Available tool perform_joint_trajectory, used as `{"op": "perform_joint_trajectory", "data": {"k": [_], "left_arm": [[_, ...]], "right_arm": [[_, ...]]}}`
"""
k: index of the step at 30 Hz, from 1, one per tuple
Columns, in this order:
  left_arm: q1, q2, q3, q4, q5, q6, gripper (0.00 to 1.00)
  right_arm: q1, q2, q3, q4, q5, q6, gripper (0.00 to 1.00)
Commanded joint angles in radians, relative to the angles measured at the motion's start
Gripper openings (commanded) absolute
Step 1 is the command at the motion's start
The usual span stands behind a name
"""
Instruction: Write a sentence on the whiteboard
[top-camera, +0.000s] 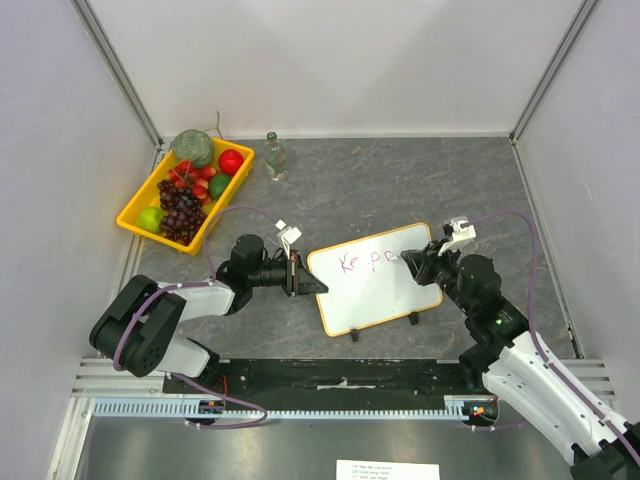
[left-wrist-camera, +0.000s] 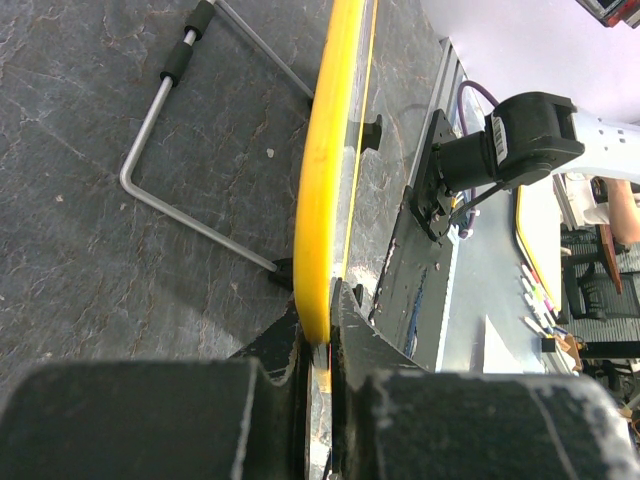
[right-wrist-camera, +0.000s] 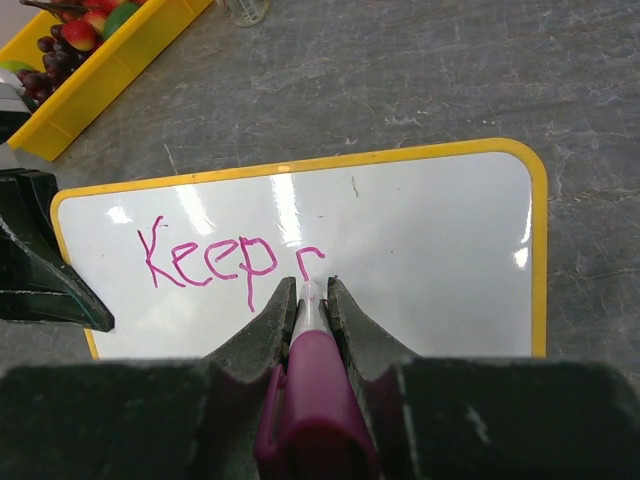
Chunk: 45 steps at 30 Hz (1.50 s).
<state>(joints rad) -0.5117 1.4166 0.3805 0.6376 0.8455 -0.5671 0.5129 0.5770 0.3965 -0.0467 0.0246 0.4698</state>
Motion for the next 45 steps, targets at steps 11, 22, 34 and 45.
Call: {"op": "perform_joint_trajectory", "data": {"k": [11, 22, 34, 45], "left_arm": [[-0.002, 0.021, -0.012, -0.092, -0.098, 0.128, 0.02], [-0.002, 0.019, -0.011, -0.092, -0.099, 0.128, 0.02], [-0.002, 0.018, -0.011, -0.092, -0.1, 0.127, 0.02], [-0.002, 0.016, -0.011, -0.093, -0.1, 0.128, 0.02]], "right_arm": [[-0.005, 0.032, 0.057, 0.005, 0.113, -0.026, 0.0], [-0.004, 0.078, 0.093, 0.039, 0.1, -0.022, 0.0], [-0.004, 0.034, 0.022, -0.033, 0.075, -0.022, 0.0], [-0.005, -0.005, -0.018, -0.113, 0.067, -0.01, 0.0]]}}
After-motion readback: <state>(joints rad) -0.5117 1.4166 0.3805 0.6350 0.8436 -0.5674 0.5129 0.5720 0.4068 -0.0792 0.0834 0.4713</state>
